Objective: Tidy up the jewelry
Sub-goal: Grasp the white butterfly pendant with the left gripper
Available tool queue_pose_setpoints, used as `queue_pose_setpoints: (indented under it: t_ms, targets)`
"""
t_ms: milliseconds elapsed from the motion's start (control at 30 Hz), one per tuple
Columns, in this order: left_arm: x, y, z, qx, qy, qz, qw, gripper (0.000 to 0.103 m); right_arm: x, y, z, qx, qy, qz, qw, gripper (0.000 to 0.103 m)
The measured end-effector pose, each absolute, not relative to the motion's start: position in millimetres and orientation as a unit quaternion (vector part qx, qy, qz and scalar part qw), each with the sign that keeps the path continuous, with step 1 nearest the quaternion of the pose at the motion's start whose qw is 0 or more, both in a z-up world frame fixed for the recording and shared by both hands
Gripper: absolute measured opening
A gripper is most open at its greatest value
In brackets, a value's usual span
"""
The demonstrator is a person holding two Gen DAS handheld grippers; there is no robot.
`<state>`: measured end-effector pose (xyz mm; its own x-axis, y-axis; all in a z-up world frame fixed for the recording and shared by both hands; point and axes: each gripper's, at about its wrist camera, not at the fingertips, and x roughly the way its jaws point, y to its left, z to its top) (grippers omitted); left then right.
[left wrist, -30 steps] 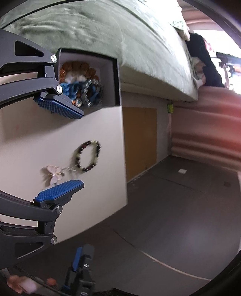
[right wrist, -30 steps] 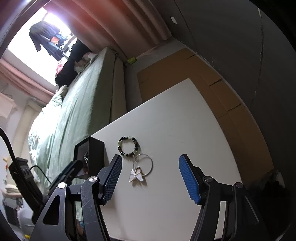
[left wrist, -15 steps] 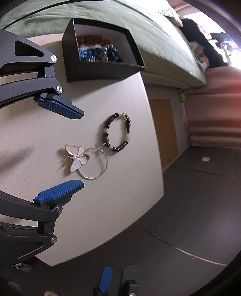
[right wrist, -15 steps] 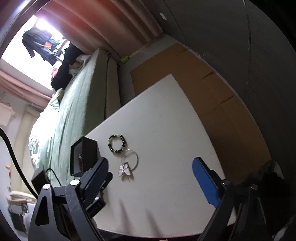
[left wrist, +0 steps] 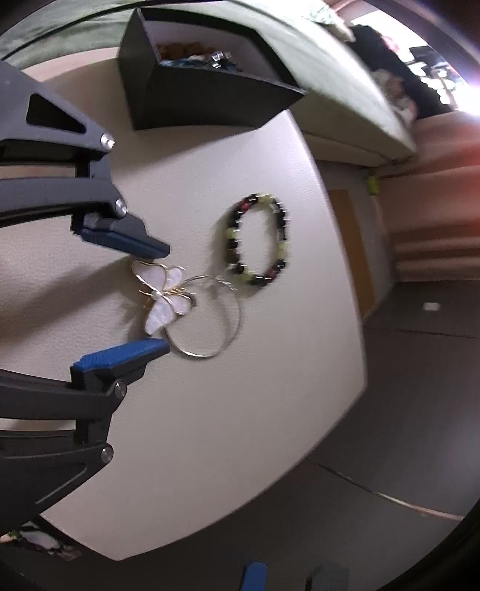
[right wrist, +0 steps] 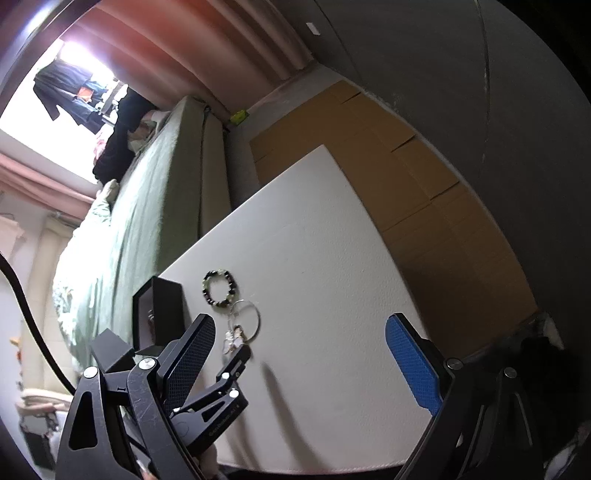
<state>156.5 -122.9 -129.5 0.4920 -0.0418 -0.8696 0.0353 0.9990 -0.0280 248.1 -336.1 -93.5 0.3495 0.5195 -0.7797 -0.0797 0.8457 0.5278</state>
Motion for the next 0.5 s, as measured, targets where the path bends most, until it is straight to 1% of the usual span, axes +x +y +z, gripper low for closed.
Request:
queue_pose_setpoints:
  t_ms: [167,500]
  targets:
    - [154.6,-110.1,-124.4,-0.029,0.5,-0.03,0.865,0.041,248.7,-326.7,-93.9,0.189,0.54,0.19,0.798,0.094]
    - [147.3,-79.6,-83.8,-0.061,0.455,-0.026,0.888,0.041,248.7,-293.9,-100.6,0.142,0.55,0.206,0.797,0.093]
